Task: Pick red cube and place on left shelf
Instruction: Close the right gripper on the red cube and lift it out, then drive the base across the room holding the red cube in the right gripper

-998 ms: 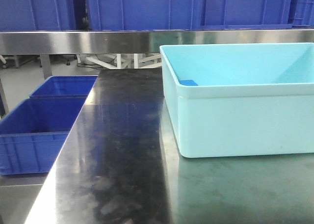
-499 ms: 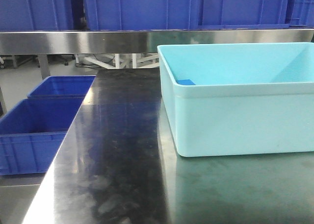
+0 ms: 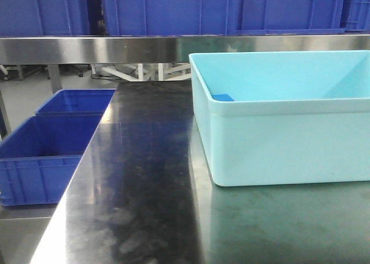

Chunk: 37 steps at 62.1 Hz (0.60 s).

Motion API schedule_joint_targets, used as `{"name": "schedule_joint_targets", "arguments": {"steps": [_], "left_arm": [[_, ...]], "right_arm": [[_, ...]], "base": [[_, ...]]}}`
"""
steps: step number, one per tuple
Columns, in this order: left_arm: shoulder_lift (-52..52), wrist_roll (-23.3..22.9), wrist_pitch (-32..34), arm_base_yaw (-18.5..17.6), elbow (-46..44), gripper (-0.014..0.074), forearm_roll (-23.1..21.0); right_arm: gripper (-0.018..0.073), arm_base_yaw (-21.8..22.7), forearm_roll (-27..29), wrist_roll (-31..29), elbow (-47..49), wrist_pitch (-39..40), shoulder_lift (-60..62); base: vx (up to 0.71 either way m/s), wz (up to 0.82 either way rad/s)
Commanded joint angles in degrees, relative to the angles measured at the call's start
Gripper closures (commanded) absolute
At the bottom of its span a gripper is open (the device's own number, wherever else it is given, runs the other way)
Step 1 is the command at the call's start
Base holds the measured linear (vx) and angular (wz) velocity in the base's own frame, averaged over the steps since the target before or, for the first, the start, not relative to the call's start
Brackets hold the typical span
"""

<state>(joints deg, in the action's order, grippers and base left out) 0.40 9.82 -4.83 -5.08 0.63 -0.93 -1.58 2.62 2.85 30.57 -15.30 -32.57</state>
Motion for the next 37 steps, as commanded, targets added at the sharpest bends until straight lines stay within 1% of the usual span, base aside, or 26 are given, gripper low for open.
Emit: {"name": "schedule_joint_targets", "arguments": {"steps": [1, 37], "left_arm": [[-0.3, -0.1, 4.8, 0.0, 1.3, 0.0495, -0.3], [-0.3, -0.1, 4.8, 0.0, 1.3, 0.0495, -0.3]], "right_arm": [[0.0533, 0.4, -0.4, -0.1, 1.6, 4.7, 0.1], [0.0533, 0.4, -0.4, -0.1, 1.6, 4.7, 0.1]], "base": [[0.0, 0.0], [0.0, 0.0]]}}
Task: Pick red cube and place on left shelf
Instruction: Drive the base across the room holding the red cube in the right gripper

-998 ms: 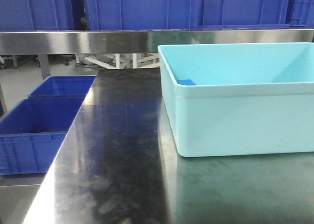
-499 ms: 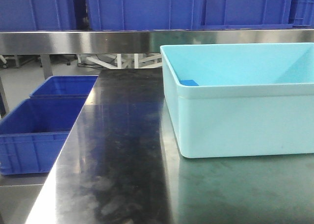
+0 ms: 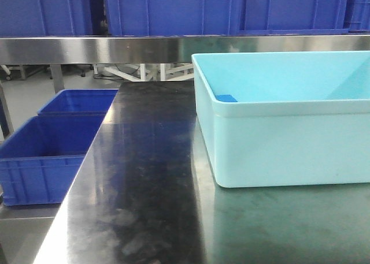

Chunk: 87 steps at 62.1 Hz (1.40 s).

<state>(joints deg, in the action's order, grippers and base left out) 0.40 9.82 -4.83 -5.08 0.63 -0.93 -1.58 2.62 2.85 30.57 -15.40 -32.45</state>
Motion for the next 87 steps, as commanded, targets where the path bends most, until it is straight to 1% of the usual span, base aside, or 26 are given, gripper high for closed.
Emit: {"name": "schedule_joint_targets", "arguments": {"steps": [1, 25, 36, 68, 87], "left_arm": [[-0.3, -0.1, 4.8, 0.0, 1.3, 0.0495, -0.3], [-0.3, -0.1, 4.8, 0.0, 1.3, 0.0495, -0.3], [-0.3, -0.1, 4.8, 0.0, 1.3, 0.0495, -0.3], [-0.3, -0.1, 4.8, 0.0, 1.3, 0.0495, -0.3], [-0.3, -0.1, 4.8, 0.0, 1.3, 0.0495, -0.3]], "right_arm": [[0.0533, 0.4, -0.4, -0.1, 1.6, 4.8, 0.0], [0.0533, 0.4, -0.4, -0.1, 1.6, 4.8, 0.0], [0.0533, 0.4, -0.4, -0.1, 1.6, 4.8, 0.0], [0.0533, 0.4, -0.4, -0.1, 1.6, 4.7, 0.0], [0.0533, 0.4, -0.4, -0.1, 1.6, 4.7, 0.0]], "base": [[0.0, 0.0], [-0.03, 0.15], [-0.1, 0.37], [-0.13, 0.44], [-0.2, 0.68]]}}
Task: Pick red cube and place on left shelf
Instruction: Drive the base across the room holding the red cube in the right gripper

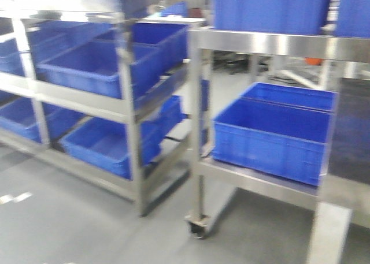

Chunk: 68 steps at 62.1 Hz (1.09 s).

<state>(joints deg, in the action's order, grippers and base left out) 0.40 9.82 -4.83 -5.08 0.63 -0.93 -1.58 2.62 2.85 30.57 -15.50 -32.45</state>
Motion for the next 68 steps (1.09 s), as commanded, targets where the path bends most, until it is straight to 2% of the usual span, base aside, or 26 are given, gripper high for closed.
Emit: {"name": "schedule_joint_targets", "arguments": {"steps": [1, 50, 68], "left_arm": [[-0.3, -0.1, 4.8, 0.0, 1.3, 0.0495, -0.3], [-0.3, -0.1, 4.8, 0.0, 1.3, 0.0495, -0.3], [-0.3, -0.1, 4.8, 0.0, 1.3, 0.0495, -0.3]], "right_arm": [[0.0533, 0.4, -0.4, -0.1, 1.6, 4.8, 0.0], [0.0533, 0.4, -0.4, -0.1, 1.6, 4.8, 0.0], [0.0533, 0.4, -0.4, -0.1, 1.6, 4.8, 0.0]], "base": [[-0.2, 0.78], [-0.24, 0.63], [-0.29, 0.45]]}}
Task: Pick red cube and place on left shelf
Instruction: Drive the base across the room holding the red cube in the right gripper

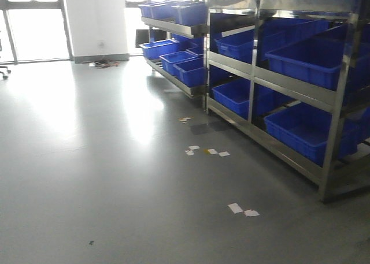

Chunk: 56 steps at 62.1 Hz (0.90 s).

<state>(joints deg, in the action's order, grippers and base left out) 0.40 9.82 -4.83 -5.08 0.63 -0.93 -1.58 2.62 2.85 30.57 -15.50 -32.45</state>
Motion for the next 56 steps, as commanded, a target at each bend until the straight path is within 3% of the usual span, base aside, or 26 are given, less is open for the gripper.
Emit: {"name": "schedule_joint_targets", "arguments": {"steps": [1, 33, 56], "left_arm": [[-0.3, -0.1, 4.8, 0.0, 1.3, 0.0495, -0.3], [-0.3, -0.1, 4.8, 0.0, 1.3, 0.0495, -0.3], [-0.3, -0.1, 4.8, 0.0, 1.3, 0.0495, -0.3]], "right_arm": [[0.0533, 0.4, -0.4, -0.1, 1.6, 4.8, 0.0], [0.0533, 0.4, -0.4, -0.1, 1.6, 4.8, 0.0], [0.0533, 0.4, -0.4, -0.1, 1.6, 4.8, -0.2]], "base": [[-0.28, 0.45], [-0.27, 0.34], [-0.06, 0.3]]}}
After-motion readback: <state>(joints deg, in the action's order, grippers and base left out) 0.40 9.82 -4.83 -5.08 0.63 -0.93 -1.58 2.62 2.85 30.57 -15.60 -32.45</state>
